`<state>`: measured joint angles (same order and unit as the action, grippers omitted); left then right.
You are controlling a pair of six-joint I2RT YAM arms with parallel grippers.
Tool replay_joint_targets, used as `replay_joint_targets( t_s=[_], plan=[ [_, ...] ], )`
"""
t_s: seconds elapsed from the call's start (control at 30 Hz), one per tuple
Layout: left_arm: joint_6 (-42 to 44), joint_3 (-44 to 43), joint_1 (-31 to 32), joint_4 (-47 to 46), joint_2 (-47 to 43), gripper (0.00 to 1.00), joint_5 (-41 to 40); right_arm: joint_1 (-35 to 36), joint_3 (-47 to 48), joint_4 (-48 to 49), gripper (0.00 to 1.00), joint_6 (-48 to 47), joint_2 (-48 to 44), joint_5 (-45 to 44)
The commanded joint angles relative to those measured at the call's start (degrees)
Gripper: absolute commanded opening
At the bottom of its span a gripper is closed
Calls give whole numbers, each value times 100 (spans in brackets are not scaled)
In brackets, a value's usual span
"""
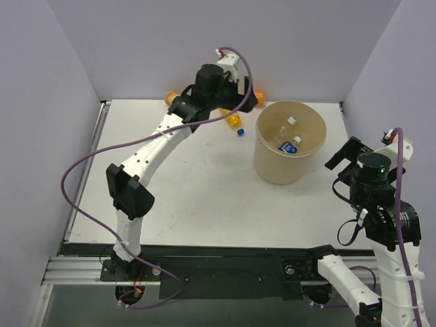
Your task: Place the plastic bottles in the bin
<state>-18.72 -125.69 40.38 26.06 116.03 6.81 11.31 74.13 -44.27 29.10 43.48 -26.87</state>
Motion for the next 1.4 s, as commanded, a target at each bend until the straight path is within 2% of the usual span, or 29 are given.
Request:
replay_joint_targets(
  t_s=[0.0,0.17,0.33,0.53,0.6,0.67,0.83,0.93,1.2,1.37],
  plan=[
    [-299,-201,-838,713,155,96,-917,20,-47,155,95,43,116,15],
    [-605,-369,-1436,936,692,97,-1866,12,23,200,94,8,362,164],
    [-1572,-623,-1998,865,1473,97,-1885,20,146,217,95,34,678,340],
    [-1723,-2098,-2210,892,2686,97,-2236,20,102,366,95,69,1012,489],
    [-1766,-1708,-2219,323,2733,97,-2351,20,119,410,95,87,1126,656],
    [-2012,-1136,-2245,-713,2644,97,-2290,20,128,437,95,122,1249,744],
    [-2917,-1414,-2412,-848,3171,97,-2017,29,102,481,95,192,1426,745],
    [-3478,-968,-2474,-1462,3215,97,-1964,20,102,481,95,192,1505,798],
    [-3946,-852,-2491,-1990,3514,97,-2078,20,312,472,95,-150,1733,657],
    [-4104,-1150,-2500,-1947,3883,97,-2096,20,444,481,95,-247,1997,710]
  ],
)
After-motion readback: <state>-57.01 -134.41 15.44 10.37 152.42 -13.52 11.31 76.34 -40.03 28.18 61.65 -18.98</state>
